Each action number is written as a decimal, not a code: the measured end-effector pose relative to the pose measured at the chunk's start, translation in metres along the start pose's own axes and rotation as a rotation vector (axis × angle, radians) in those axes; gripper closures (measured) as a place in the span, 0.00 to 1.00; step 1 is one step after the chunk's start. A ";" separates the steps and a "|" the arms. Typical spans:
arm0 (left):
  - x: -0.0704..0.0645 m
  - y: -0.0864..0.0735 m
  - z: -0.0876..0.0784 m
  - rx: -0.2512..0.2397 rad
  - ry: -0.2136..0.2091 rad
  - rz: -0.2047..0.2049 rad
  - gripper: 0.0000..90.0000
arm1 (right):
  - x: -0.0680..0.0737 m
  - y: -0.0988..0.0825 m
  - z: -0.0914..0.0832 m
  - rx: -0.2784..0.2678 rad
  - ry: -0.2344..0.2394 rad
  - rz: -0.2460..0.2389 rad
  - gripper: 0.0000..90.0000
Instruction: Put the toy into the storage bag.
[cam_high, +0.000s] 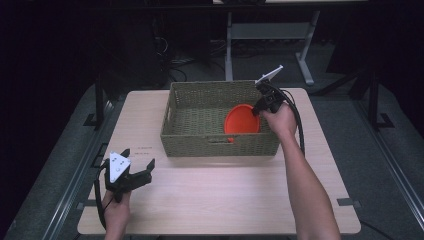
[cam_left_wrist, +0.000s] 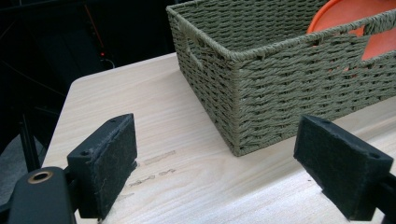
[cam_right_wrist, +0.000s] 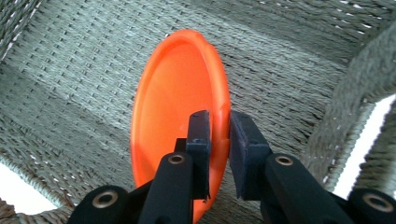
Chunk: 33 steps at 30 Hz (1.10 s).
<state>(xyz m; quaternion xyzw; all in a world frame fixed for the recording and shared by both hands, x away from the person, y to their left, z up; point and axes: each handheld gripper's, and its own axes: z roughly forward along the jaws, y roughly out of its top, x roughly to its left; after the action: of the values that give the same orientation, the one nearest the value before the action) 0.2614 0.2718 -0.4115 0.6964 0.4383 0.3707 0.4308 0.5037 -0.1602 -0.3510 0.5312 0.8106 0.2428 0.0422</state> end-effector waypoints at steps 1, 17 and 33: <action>0.000 0.000 0.000 -0.001 0.000 -0.001 0.14 | -0.001 0.000 0.000 0.000 -0.002 0.003 0.86; 0.000 0.000 0.000 0.000 0.001 0.000 0.14 | -0.008 -0.005 -0.003 -0.004 -0.005 0.027 0.86; 0.000 0.001 0.000 -0.001 0.002 -0.001 0.14 | -0.005 -0.005 -0.005 -0.029 0.073 0.031 0.81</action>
<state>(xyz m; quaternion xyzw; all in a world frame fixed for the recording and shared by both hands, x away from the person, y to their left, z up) 0.2614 0.2713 -0.4111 0.6957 0.4389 0.3713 0.4308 0.4997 -0.1677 -0.3496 0.5336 0.7997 0.2745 0.0166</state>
